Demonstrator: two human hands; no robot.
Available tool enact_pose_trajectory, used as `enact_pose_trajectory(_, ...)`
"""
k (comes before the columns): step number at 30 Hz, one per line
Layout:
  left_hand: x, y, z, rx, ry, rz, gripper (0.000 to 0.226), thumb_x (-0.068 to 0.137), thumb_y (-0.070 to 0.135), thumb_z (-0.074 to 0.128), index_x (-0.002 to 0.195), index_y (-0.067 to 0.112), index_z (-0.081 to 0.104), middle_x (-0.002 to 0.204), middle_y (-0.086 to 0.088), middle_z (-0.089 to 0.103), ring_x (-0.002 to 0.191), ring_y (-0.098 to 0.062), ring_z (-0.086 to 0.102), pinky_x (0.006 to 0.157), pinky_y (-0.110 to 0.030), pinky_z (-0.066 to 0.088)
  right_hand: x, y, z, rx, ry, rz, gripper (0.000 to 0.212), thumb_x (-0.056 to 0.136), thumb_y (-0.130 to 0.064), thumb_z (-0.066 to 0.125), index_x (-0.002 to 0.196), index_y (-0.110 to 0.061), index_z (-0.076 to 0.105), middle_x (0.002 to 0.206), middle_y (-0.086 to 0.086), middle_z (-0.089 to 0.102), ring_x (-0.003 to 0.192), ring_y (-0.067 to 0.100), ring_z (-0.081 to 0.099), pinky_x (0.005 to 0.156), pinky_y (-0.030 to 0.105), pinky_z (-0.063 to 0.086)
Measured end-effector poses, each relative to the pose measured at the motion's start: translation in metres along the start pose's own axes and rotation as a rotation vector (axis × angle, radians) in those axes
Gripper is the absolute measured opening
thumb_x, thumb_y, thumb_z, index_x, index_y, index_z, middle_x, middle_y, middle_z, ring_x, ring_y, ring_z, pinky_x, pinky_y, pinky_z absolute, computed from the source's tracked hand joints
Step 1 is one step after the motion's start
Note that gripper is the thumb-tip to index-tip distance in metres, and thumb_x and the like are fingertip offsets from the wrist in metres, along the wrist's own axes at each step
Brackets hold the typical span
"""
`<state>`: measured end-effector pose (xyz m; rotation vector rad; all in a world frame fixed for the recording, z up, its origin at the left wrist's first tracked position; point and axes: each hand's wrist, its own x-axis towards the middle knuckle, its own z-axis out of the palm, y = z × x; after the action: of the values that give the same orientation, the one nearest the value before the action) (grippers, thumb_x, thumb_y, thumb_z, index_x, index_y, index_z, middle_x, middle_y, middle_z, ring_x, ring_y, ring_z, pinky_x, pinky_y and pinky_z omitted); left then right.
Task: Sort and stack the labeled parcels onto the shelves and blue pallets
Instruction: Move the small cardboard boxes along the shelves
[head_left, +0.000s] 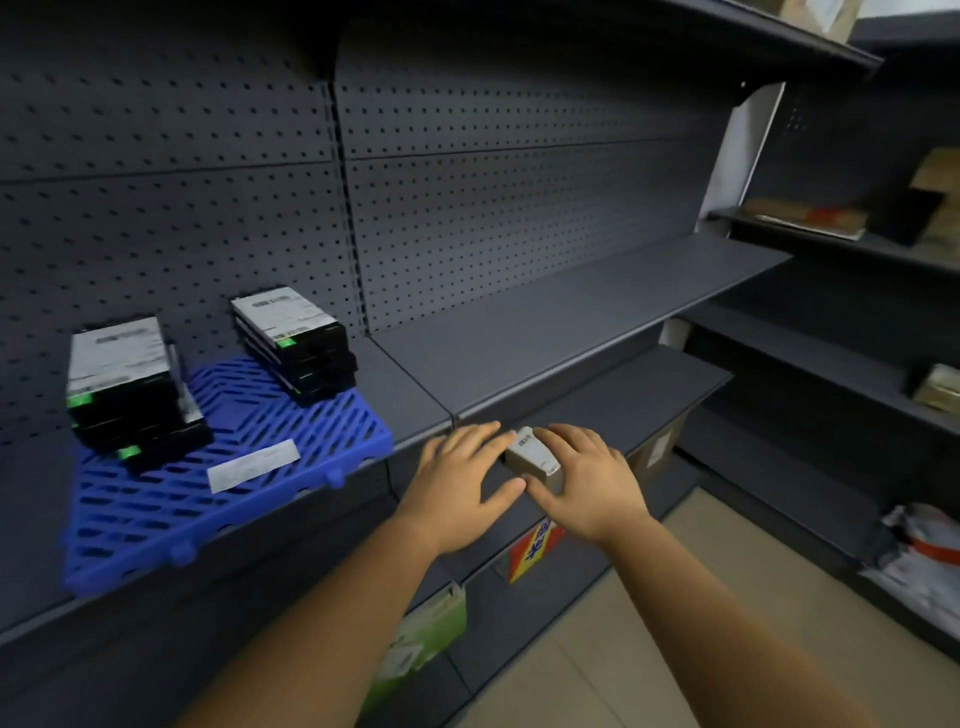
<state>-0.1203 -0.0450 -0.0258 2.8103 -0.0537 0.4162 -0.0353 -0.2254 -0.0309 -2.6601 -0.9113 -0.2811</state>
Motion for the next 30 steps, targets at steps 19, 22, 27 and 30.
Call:
enact_pose_trajectory(19, 0.048, 0.096, 0.131, -0.025, -0.256, -0.536, 0.062, 0.094, 0.063, 0.036, 0.150, 0.040, 0.022, 0.159, 0.011, 0.016, 0.146, -0.013, 0.011, 0.116, -0.043, 0.009, 0.010, 0.178, 0.051, 0.129, -0.320, -0.168, 0.071, 0.085, -0.064, 0.043, 0.147, -0.032, 0.031, 0.152, -0.007, 0.032, 0.140, 0.017, 0.024, 0.111, 0.045, 0.026)
enact_pose_trajectory(22, 0.069, 0.088, 0.136, -0.042, -0.244, -0.566, 0.062, 0.094, 0.065, 0.034, 0.150, 0.042, 0.020, 0.160, 0.013, 0.014, 0.146, -0.012, 0.009, 0.116, -0.043, 0.007, 0.033, 0.187, 0.055, 0.157, -0.325, -0.176, 0.070, 0.086, -0.063, 0.044, 0.148, -0.034, 0.030, 0.153, -0.007, 0.031, 0.141, 0.017, 0.024, 0.113, 0.044, 0.025)
enact_pose_trajectory(27, 0.093, 0.069, 0.177, -0.055, -0.273, -0.628, 0.063, 0.092, 0.066, 0.034, 0.149, 0.042, 0.021, 0.159, 0.013, 0.016, 0.146, -0.016, 0.015, 0.117, -0.043, 0.012, 0.058, 0.211, 0.079, 0.151, -0.415, -0.186, 0.075, 0.080, -0.068, 0.037, 0.148, -0.035, 0.029, 0.153, -0.008, 0.031, 0.142, 0.016, 0.022, 0.113, 0.044, 0.021)
enact_pose_trajectory(30, 0.110, 0.059, 0.205, -0.095, -0.280, -0.654, 0.064, 0.092, 0.067, 0.033, 0.150, 0.042, 0.020, 0.160, 0.013, 0.015, 0.145, -0.016, 0.015, 0.117, -0.044, 0.012, 0.078, 0.230, 0.090, 0.134, -0.441, -0.204, 0.073, 0.079, -0.068, 0.038, 0.145, -0.037, 0.033, 0.151, -0.011, 0.034, 0.140, 0.013, 0.024, 0.112, 0.043, 0.023)
